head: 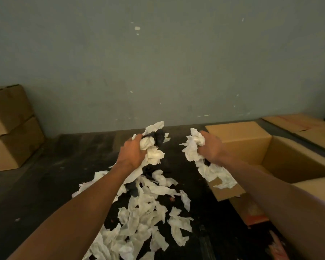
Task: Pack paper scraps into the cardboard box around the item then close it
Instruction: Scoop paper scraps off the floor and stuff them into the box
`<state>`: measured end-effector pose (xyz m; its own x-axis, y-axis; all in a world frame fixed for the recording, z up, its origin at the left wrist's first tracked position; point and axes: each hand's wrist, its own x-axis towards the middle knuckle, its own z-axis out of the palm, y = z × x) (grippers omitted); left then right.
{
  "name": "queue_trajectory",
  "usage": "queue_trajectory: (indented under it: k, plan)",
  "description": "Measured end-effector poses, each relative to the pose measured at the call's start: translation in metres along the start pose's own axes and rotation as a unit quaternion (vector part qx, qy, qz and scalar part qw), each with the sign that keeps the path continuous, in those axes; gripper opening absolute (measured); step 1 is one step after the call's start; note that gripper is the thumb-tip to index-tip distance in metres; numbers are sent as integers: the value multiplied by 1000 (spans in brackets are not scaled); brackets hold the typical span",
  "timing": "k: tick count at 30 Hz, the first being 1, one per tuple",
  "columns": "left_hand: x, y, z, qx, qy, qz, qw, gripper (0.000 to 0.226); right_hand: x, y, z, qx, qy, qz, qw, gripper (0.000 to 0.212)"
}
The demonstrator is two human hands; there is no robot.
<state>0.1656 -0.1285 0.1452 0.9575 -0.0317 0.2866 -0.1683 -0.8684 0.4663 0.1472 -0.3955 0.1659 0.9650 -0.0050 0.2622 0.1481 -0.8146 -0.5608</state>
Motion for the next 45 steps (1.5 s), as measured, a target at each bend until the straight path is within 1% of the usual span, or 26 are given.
queue_trajectory:
  k: [2, 7, 11, 13, 18, 22, 25, 28, 32, 34, 37, 39, 43, 45]
  plan:
    - [4, 20, 11, 0, -6, 18, 1000, 52, -1, 14, -17, -12, 13, 2, 1000, 15]
    - [21, 77, 43, -22, -16, 53, 998, 49, -1, 61, -65, -19, 42, 20, 999, 15]
    - [35, 132, 76, -39, -21, 70, 997, 49, 11, 116, -101, -58, 41, 26, 997, 16]
    - [43, 161, 96, -49, -18, 70, 996, 45, 20, 146, -118, -67, 39, 23, 997, 17]
    - [64, 237, 149, -66, -22, 56, 996, 36, 43, 225, -153, -54, 15, 33, 998, 18]
    - [77, 297, 198, -108, -36, 27, 993, 48, 57, 288, -161, -43, -18, 40, 998, 24]
    - [81, 328, 237, -105, -60, 9, 993, 50, 66, 323, -156, -23, -62, 50, 997, 29]
    - [83, 342, 276, -80, -85, -15, 993, 51, 77, 349, -144, 3, -102, 49, 994, 35]
    - [82, 340, 321, -66, -161, -73, 982, 54, 90, 384, -124, 11, -168, 56, 984, 49]
    - [79, 334, 337, -63, -207, -113, 970, 70, 95, 401, -114, 28, -191, 77, 978, 66]
    - [76, 327, 351, -37, -288, -159, 944, 109, 101, 418, -103, 64, -218, 98, 969, 90]
    - [77, 323, 355, -6, -333, -161, 929, 122, 107, 425, -100, 92, -243, 97, 961, 99]
    - [82, 318, 362, -10, -380, -136, 915, 132, 118, 433, -101, 175, -275, 85, 942, 99]
    - [82, 316, 368, -2, -392, -111, 913, 126, 122, 436, -101, 217, -282, 86, 931, 92]
